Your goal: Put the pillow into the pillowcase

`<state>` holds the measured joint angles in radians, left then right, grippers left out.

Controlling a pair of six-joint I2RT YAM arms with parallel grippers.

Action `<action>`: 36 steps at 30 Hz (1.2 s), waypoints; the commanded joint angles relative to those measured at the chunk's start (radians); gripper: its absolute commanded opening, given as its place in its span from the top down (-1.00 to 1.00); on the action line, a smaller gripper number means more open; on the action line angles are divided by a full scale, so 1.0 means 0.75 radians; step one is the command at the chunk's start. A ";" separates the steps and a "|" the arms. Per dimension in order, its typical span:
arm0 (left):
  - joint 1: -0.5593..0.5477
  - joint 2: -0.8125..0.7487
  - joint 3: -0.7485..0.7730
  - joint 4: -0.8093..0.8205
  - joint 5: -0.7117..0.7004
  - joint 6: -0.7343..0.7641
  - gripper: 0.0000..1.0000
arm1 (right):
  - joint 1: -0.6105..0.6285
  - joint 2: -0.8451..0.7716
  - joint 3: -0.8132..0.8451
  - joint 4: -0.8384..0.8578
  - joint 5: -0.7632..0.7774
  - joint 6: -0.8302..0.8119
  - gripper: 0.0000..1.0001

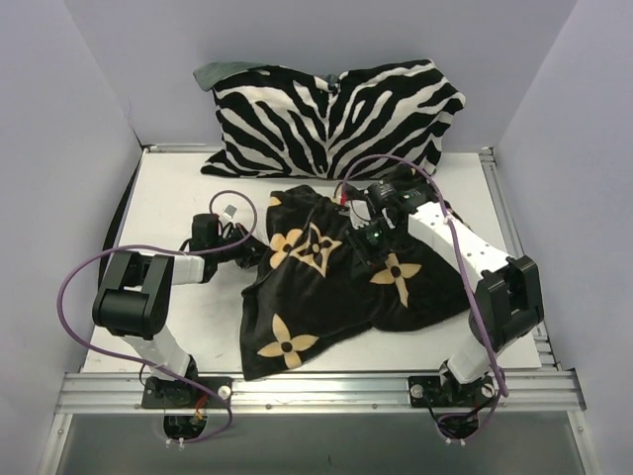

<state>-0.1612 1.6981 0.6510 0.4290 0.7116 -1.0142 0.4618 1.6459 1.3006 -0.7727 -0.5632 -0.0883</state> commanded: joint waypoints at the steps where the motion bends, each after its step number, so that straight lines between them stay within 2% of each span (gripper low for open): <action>1: -0.065 0.004 0.056 0.095 0.021 -0.069 1.00 | 0.025 -0.002 0.145 -0.074 -0.241 -0.029 0.57; 5: -0.071 -0.016 0.032 0.107 0.008 -0.084 1.00 | 0.008 0.120 0.237 -0.117 -0.214 -0.058 1.00; 7: -0.067 -0.033 0.020 0.107 0.008 -0.078 1.00 | 0.014 0.149 0.280 -0.170 -0.182 -0.054 1.00; 10: -0.049 -0.057 0.003 0.107 0.017 -0.061 1.00 | -0.065 0.127 0.279 -0.219 -0.051 -0.058 0.58; 11: -0.043 -0.061 -0.001 0.105 0.017 -0.057 1.00 | -0.090 0.062 0.216 -0.228 -0.008 -0.054 0.18; 13: -0.027 -0.061 -0.015 0.105 0.017 -0.053 1.00 | -0.180 -0.038 0.144 -0.256 0.108 -0.070 0.00; 15: -0.016 -0.061 -0.023 0.105 0.017 -0.049 1.00 | -0.221 -0.096 0.074 -0.297 0.253 -0.103 0.00; 21: -0.010 -0.041 -0.011 0.105 0.025 -0.045 1.00 | -0.258 -0.284 -0.106 -0.344 0.483 -0.191 0.14; 27: -0.010 -0.012 0.007 0.105 0.031 -0.041 1.00 | -0.256 -0.215 -0.264 -0.248 0.518 -0.154 0.17; 33: -0.016 -0.012 0.014 0.099 0.035 -0.043 1.00 | -0.227 -0.127 -0.241 -0.187 0.381 -0.132 0.52; 36: -0.016 -0.006 0.022 0.097 0.037 -0.041 1.00 | -0.186 -0.119 -0.194 -0.189 0.348 -0.130 0.81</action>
<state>-0.1814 1.6859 0.6365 0.4683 0.7265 -1.0595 0.2905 1.5623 1.1004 -0.8963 -0.2493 -0.1883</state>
